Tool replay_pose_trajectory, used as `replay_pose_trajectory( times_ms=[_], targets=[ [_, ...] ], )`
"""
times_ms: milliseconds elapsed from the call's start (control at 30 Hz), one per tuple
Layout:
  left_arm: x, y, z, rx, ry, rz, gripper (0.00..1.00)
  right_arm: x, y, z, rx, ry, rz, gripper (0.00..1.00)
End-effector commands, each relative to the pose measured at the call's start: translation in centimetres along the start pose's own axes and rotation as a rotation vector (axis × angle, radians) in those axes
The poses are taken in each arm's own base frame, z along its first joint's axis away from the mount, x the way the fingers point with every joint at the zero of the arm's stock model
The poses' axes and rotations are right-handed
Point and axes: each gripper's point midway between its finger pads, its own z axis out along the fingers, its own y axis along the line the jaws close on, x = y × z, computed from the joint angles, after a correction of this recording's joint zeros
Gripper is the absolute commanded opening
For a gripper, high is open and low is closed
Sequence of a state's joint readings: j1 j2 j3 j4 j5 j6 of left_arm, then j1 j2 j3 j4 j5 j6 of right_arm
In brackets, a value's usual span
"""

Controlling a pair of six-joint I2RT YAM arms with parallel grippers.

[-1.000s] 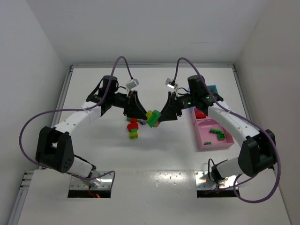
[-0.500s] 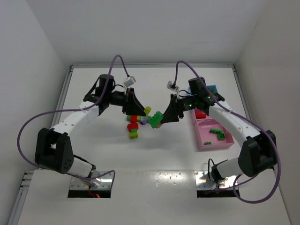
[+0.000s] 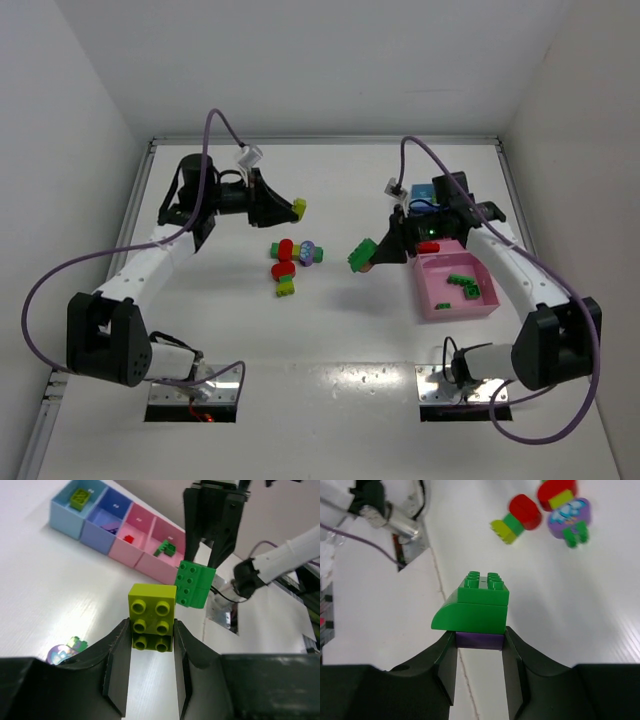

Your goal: Sort the legos into containers by color

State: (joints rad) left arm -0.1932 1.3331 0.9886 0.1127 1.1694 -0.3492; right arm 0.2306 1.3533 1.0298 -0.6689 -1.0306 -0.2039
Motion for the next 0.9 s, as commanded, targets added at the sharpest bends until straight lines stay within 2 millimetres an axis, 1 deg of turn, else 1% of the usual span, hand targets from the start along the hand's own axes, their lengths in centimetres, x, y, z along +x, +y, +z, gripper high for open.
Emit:
replay_pose_trajectory(
  times_ms=[0, 33, 67, 100, 133, 167, 200, 233, 267, 300, 333, 367, 400, 433, 467, 500, 533, 567, 600, 633, 667, 700, 733, 767, 800, 867],
  targets=[
    [-1.0, 0.7, 0.6, -0.092, -0.026, 0.047, 0.00, 0.9, -1.8, -2.0, 0.135, -0.004, -0.012, 0.00],
    [-1.1, 2.0, 1.0, -0.166, -0.024, 0.048, 0.00, 1.4, -2.8, -2.7, 0.216, 0.001, 0.031, 0.00],
    [-1.6, 2.1, 1.5, -0.180, -0.021, 0.072, 0.00, 1.2, -3.7, -3.5, 0.275, -0.027, 0.034, 0.00],
    [-0.8, 2.2, 2.8, -0.177, 0.013, 0.069, 0.00, 1.9, -4.3, -4.5, 0.360, -0.037, 0.041, 0.00],
    [-0.9, 3.2, 3.4, -0.229, 0.019, 0.070, 0.00, 1.9, -4.4, -5.1, 0.403, -0.056, 0.064, 0.00],
    [-2.1, 3.2, 4.2, -0.239, 0.013, 0.086, 0.00, 1.9, -5.0, -6.1, 0.461, -0.082, 0.068, 0.00],
    [-1.7, 3.0, 5.5, -0.234, 0.048, 0.091, 0.00, 2.6, -5.8, -7.0, 0.542, -0.078, 0.085, 0.00],
    [-0.6, 4.9, 6.9, -0.266, 0.083, 0.057, 0.00, 1.9, -5.6, -8.4, 0.604, -0.119, 0.081, 0.00],
    [-2.6, 4.8, 8.1, -0.262, 0.069, 0.084, 0.00, 2.2, -5.7, -8.9, 0.642, -0.123, 0.083, 0.00],
    [-2.2, 4.7, 9.7, -0.249, 0.100, 0.083, 0.00, 2.2, -6.3, -10.2, 0.723, -0.131, 0.082, 0.00],
    [-0.7, 6.8, 11.5, -0.265, 0.144, 0.058, 0.00, 2.3, -6.2, -10.7, 0.754, -0.137, 0.095, 0.00],
    [-2.9, 6.6, 13.0, -0.254, 0.118, 0.094, 0.00, 2.2, -5.9, -11.7, 0.799, -0.159, 0.104, 0.00],
    [-3.0, 6.4, 14.9, -0.233, 0.125, 0.106, 0.00, 2.3, -6.3, -12.9, 0.872, -0.169, 0.116, 0.00],
    [-2.6, 6.9, 16.2, -0.226, 0.149, 0.081, 0.00, 2.6, -6.2, -13.3, 0.901, -0.169, 0.130, 0.00],
    [-2.7, 7.8, 19.1, -0.202, 0.159, 0.073, 0.00, 2.5, -5.9, -14.4, 0.963, -0.180, 0.136, 0.00],
    [-2.2, 8.3, 20.4, -0.195, 0.180, 0.062, 0.00, 2.1, -5.8, -15.2, 0.999, -0.200, 0.130, 0.00],
    [-2.0, 8.7, 21.7, -0.185, 0.186, 0.063, 0.00, 2.4, -5.8, -16.0, 1.041, -0.205, 0.147, 0.00],
    [-1.6, 9.9, 23.8, -0.183, 0.189, 0.068, 0.00, 2.5, -5.8, -17.1, 1.106, -0.212, 0.163, 0.00],
    [-1.3, 10.2, 24.8, -0.182, 0.190, 0.074, 0.00, 2.5, -5.8, -17.7, 1.140, -0.223, 0.168, 0.00],
    [-0.6, 9.8, 26.2, -0.169, 0.198, 0.082, 0.00, 2.4, -5.5, -18.3, 1.169, -0.232, 0.175, 0.00],
    [-0.3, 10.0, 27.1, -0.167, 0.199, 0.099, 0.00, 2.1, -5.2, -19.4, 1.221, -0.252, 0.181, 0.00],
    [-1.6, 9.5, 28.1, -0.149, 0.169, 0.128, 0.00, 2.6, -5.3, -19.6, 1.237, -0.245, 0.201, 0.00],
    [0.2, 10.9, 29.3, -0.164, 0.189, 0.116, 0.00, 1.7, -4.6, -20.3, 1.254, -0.269, 0.184, 0.00],
    [0.1, 11.7, 29.8, -0.183, 0.178, 0.124, 0.00, 1.4, -4.5, -20.7, 1.268, -0.285, 0.192, 0.00],
    [-0.8, 12.0, 30.3, -0.189, 0.152, 0.143, 0.00, 1.4, -4.3, -20.7, 1.266, -0.288, 0.202, 0.00],
    [-0.8, 12.9, 31.1, -0.193, 0.114, 0.149, 0.01, 0.6, -3.7, -20.9, 1.256, -0.311, 0.200, 0.00]
  ],
)
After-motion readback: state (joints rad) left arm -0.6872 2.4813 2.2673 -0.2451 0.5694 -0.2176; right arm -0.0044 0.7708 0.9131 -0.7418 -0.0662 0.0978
